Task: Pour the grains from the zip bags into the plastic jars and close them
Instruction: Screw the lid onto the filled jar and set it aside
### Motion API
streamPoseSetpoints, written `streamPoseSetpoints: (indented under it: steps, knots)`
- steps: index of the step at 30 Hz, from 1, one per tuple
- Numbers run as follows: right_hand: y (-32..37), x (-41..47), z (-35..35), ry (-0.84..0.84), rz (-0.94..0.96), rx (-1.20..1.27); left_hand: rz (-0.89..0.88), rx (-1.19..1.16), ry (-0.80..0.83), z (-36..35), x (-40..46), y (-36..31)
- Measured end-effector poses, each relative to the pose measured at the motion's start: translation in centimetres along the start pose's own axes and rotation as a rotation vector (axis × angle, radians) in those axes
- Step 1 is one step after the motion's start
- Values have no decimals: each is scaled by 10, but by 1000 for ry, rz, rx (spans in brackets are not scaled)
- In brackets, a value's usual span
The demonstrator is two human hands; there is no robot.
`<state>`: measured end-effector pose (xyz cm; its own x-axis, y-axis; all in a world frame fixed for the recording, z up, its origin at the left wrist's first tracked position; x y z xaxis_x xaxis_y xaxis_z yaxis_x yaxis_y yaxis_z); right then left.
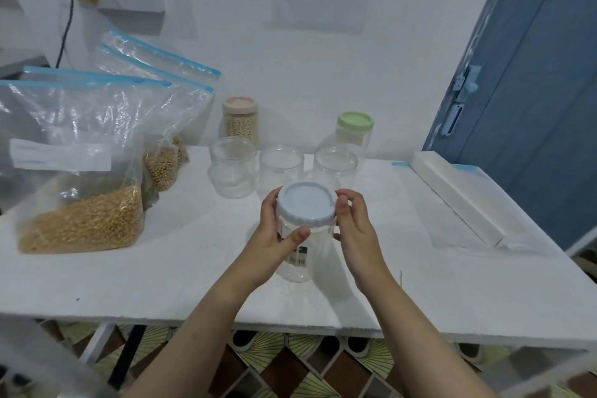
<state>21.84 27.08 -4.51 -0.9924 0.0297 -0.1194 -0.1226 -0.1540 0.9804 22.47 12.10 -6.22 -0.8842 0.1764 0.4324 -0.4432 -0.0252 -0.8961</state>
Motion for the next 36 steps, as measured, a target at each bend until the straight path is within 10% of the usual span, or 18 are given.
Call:
streamPoseSetpoints:
  steps: [36]
  knots:
    - [2,-8,6,46,97,-75,32,-36,45,16,1,-11]
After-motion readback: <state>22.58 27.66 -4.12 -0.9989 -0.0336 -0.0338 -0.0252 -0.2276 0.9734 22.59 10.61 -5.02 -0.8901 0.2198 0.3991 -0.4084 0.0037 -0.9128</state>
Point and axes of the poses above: each hand's wrist, its own x-axis towards the middle knuckle, its own z-axis out of the back of the hand, y = z × x, the point moved 9 cm from there along x, towards the middle knuckle, and after that the axes turned 15 degrees about -z, right-handed, at the moved point
